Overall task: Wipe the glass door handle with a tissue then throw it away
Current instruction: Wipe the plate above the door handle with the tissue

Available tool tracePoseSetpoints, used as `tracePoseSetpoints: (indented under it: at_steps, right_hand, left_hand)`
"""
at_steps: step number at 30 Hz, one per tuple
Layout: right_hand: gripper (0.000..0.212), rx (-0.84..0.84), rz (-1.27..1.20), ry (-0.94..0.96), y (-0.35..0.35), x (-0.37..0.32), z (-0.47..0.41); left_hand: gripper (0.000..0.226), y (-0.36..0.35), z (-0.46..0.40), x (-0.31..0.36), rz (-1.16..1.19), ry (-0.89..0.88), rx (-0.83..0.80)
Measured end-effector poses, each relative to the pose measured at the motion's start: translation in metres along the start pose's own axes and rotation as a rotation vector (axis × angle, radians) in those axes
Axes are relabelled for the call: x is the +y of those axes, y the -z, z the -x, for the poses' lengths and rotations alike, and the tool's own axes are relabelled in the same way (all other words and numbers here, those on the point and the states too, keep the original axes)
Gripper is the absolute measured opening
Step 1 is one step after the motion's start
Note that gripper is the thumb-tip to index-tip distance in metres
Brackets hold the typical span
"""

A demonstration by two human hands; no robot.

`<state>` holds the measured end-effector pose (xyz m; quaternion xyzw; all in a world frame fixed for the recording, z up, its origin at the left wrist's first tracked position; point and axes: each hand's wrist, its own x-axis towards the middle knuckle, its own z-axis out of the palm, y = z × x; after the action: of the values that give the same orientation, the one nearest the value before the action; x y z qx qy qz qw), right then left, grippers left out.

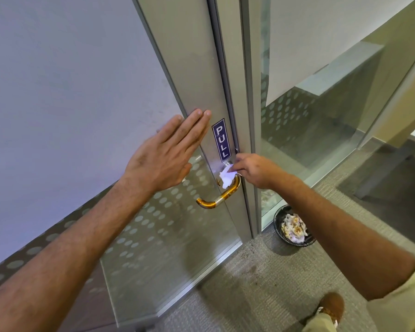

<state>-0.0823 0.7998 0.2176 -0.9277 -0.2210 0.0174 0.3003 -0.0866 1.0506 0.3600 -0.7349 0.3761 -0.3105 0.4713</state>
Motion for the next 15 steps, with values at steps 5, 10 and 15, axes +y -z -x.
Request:
tracePoseSetpoints:
  at_steps: [5, 10, 15]
  right_hand:
    - [0.031, -0.140, -0.058, -0.035, 0.003, 0.001, 0.001]
    - [0.027, -0.151, -0.057, -0.028, 0.003, 0.001, 0.007]
    - [0.027, -0.071, 0.009, -0.013, -0.003, -0.001, 0.012]
  left_hand:
    - [0.096, 0.001, 0.000, -0.001, -0.006, 0.001, -0.006]
    - [0.094, 0.001, 0.000, -0.001, -0.010, 0.005, 0.000]
    - [0.092, 0.002, 0.001, -0.001, -0.008, 0.004, 0.003]
